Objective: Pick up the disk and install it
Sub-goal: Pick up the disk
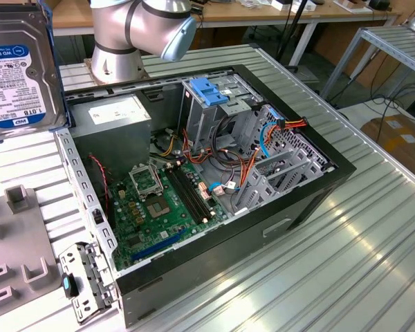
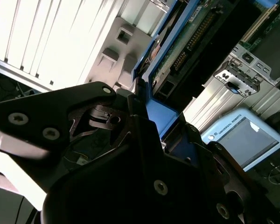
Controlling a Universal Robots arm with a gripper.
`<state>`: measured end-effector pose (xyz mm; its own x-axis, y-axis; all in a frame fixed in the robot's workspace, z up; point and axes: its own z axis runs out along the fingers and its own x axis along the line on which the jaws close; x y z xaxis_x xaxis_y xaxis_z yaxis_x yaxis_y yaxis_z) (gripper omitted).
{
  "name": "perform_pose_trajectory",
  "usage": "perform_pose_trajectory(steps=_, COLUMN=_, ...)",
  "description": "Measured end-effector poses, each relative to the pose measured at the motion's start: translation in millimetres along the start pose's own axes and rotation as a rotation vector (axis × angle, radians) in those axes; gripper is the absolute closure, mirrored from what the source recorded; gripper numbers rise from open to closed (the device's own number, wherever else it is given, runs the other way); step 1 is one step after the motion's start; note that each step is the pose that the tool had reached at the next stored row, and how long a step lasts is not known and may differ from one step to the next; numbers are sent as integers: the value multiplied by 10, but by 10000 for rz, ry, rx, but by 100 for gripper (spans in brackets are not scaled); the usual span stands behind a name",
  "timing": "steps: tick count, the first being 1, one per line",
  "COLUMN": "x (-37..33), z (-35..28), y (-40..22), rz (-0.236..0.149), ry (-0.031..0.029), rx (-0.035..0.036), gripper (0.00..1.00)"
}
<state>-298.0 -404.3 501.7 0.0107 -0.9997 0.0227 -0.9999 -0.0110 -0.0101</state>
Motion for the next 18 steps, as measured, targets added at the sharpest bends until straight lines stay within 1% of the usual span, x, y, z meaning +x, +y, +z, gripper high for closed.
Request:
perform_pose_trajectory(steps=6, x=15, z=23, y=-52, rz=1, ry=-1, rx=1, gripper=63)
perform_pose_trajectory(steps=10, x=69, z=41, y=-103, rz=0, ry=1, rx=-3, gripper=63)
perform_pose_trajectory(steps=13, x=144, z=62, y=-148, rz=0, ry=-1, rx=-3, gripper=63)
perform_pose_trajectory(steps=14, x=152, z=64, y=-169, rz=0, ry=-1, rx=-2, gripper=63)
perform_pose_trajectory(steps=16, x=160, z=66, y=-235, rz=1, ry=-1, rx=-4, gripper=63)
perform_pose_trajectory(steps=17, x=163, z=67, y=-288, rz=0, ry=1, rx=-5, gripper=63)
perform_pose_trajectory(steps=18, x=166, z=70, y=-383, rz=0, ry=-1, rx=-5, gripper=63)
